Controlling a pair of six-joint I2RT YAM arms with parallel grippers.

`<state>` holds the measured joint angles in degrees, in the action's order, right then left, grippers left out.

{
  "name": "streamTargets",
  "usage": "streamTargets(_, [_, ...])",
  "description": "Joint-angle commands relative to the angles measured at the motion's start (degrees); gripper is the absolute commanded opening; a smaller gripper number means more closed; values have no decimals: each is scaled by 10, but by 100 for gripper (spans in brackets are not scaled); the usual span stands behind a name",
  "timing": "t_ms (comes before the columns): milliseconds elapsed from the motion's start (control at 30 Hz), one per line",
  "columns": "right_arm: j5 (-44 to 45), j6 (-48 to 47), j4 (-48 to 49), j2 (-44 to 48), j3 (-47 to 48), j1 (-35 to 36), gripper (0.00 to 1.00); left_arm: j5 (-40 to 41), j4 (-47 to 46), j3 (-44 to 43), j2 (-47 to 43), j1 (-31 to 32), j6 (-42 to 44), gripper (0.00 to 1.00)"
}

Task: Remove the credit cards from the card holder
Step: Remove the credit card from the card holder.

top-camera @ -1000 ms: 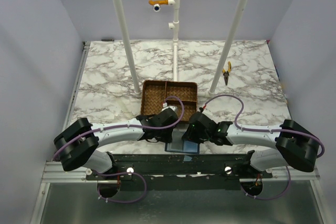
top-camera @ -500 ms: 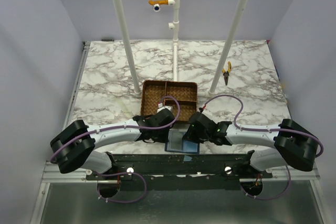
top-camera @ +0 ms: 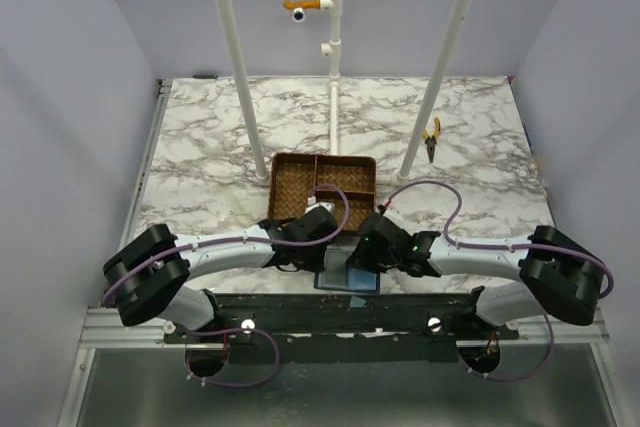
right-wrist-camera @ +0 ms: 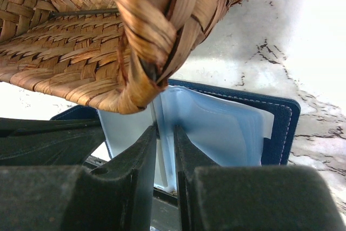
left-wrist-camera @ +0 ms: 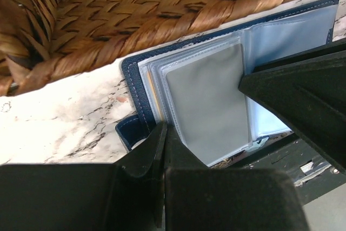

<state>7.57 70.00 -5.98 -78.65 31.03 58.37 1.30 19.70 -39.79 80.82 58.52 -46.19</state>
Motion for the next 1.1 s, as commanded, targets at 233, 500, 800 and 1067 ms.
streamTargets(233, [-7,-7,-28,-33,-18,-2,21,-56,-43,-18,-28,9,3,0])
streamTargets(500, [-8,-8,-23,-30,-15,-2,21,-76,-56,-22,-34,9,2,0])
streamTargets(800, [-8,-8,-26,-25,-18,-2,21,56,58,-23,-64,9,-2,6])
streamTargets(1067, [-11,-10,-24,-30,-16,-2,21,94,97,-16,-91,9,1,15])
